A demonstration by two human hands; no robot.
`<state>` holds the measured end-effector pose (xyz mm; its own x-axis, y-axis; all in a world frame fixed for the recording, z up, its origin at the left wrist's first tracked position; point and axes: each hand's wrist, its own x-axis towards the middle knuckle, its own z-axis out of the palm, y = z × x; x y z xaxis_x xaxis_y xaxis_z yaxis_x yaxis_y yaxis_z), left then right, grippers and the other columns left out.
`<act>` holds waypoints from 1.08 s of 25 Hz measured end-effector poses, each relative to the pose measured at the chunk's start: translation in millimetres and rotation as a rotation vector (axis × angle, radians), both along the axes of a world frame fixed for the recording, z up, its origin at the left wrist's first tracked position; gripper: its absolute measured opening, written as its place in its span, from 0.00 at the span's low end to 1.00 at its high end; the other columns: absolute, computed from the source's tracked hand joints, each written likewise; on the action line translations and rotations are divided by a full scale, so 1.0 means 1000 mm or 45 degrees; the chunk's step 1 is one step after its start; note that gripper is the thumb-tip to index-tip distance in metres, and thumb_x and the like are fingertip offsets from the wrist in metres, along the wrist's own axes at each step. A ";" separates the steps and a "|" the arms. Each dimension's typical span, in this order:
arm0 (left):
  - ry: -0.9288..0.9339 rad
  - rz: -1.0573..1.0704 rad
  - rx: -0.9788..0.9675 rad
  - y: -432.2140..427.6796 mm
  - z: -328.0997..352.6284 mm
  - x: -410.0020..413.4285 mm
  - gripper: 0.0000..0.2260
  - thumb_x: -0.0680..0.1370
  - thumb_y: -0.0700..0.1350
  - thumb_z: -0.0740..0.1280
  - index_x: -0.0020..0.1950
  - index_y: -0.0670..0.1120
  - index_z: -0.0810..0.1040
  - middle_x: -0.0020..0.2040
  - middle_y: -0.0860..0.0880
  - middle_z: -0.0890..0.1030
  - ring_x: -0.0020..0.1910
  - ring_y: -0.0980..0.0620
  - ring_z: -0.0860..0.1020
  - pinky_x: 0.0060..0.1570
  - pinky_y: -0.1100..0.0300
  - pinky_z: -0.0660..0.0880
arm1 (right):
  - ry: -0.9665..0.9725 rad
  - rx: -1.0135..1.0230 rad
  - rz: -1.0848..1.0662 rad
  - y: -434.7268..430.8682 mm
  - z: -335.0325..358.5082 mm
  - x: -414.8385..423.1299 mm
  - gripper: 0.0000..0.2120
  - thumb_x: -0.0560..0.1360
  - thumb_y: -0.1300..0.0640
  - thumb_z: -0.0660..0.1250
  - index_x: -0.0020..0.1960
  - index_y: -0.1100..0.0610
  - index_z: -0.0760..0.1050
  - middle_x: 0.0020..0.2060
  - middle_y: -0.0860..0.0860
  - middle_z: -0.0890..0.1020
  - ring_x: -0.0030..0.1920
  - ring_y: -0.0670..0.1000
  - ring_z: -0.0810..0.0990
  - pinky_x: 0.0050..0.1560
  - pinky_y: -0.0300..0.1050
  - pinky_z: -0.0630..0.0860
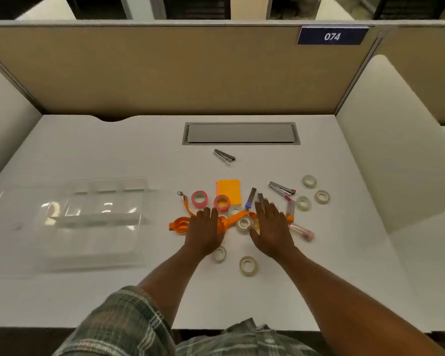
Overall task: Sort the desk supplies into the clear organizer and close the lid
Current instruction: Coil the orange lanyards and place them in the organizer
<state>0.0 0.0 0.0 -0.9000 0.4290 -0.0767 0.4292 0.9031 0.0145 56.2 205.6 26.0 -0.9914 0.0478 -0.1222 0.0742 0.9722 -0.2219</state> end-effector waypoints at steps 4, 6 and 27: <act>-0.097 0.089 -0.081 0.003 -0.010 0.015 0.18 0.76 0.50 0.66 0.64 0.45 0.71 0.53 0.45 0.80 0.50 0.43 0.79 0.47 0.52 0.73 | 0.023 -0.041 -0.001 0.002 -0.008 0.012 0.33 0.77 0.47 0.64 0.78 0.56 0.60 0.77 0.59 0.61 0.76 0.60 0.62 0.72 0.55 0.63; -0.147 0.149 -0.076 0.002 -0.012 0.015 0.14 0.76 0.43 0.64 0.61 0.45 0.72 0.51 0.46 0.81 0.48 0.44 0.80 0.44 0.54 0.72 | 0.024 -0.126 -0.027 0.003 -0.011 0.011 0.31 0.77 0.47 0.65 0.76 0.56 0.63 0.76 0.59 0.65 0.76 0.59 0.62 0.73 0.53 0.63; -0.443 0.113 1.409 0.060 0.224 -0.045 0.12 0.76 0.49 0.72 0.57 0.49 0.79 0.44 0.46 0.81 0.37 0.60 0.78 0.35 0.68 0.74 | 0.277 -1.199 0.155 0.033 0.173 -0.072 0.06 0.79 0.54 0.66 0.53 0.54 0.79 0.42 0.47 0.85 0.46 0.44 0.83 0.51 0.47 0.80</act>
<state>-45.1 60.2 223.7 -0.9343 0.3529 0.0515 0.1828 0.3500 0.9188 -15.9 238.7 198.6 -0.9886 -0.0798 0.1281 -0.1492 0.3882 -0.9094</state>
